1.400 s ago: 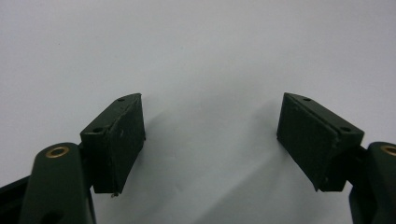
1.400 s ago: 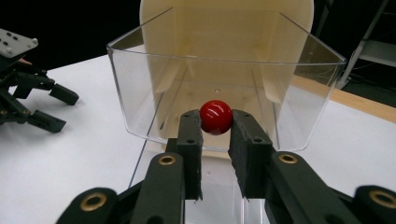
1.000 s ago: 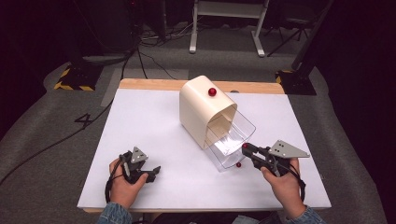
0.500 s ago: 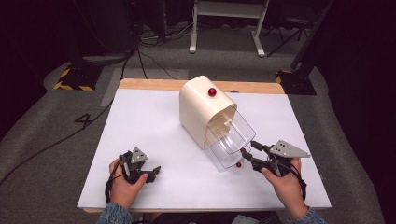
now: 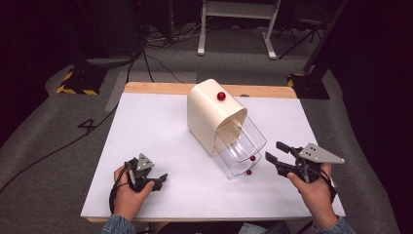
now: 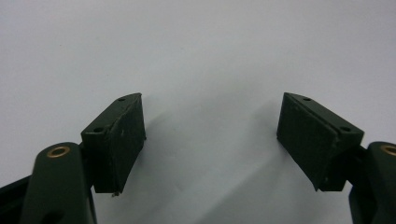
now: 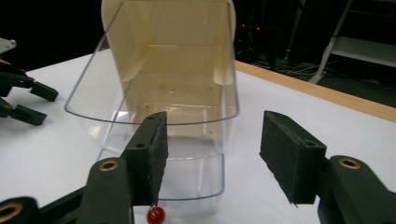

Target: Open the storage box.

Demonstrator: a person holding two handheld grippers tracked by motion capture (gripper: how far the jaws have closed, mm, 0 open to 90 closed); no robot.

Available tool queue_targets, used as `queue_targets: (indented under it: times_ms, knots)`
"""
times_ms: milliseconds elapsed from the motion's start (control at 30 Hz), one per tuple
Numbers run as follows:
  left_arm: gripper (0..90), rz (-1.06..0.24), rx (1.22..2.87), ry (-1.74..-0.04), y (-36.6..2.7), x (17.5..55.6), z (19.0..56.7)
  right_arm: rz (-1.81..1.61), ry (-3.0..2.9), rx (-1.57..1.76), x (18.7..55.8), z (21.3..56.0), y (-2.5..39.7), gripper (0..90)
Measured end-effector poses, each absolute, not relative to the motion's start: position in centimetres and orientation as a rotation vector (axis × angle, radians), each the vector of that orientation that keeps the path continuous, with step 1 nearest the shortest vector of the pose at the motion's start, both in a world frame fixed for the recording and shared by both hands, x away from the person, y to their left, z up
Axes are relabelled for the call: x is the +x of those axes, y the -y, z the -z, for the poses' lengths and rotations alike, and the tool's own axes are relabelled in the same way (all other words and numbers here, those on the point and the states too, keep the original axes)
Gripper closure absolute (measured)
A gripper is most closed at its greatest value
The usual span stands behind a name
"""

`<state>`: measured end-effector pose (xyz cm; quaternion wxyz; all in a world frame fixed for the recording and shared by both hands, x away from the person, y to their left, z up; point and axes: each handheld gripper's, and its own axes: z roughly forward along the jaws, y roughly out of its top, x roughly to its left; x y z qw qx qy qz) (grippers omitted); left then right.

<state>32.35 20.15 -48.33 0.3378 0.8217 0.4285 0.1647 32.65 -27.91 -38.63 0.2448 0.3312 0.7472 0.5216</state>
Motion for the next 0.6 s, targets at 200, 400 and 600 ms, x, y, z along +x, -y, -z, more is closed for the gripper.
queue_targets:
  times_ms: [200,400,600]
  knots:
    - [24.3,-0.438,2.157,-1.122,-20.3,32.0,48.1,-1.345,-2.042,0.953,32.8,38.5,30.4,40.9]
    - [24.1,-0.446,2.164,-1.170,-22.0,31.3,47.7,-1.306,-2.040,1.006,32.7,38.8,32.2,40.1]
    - [22.6,-0.443,2.151,-1.175,-23.0,30.9,47.7,-1.265,-2.074,1.065,32.5,39.3,34.6,35.6]
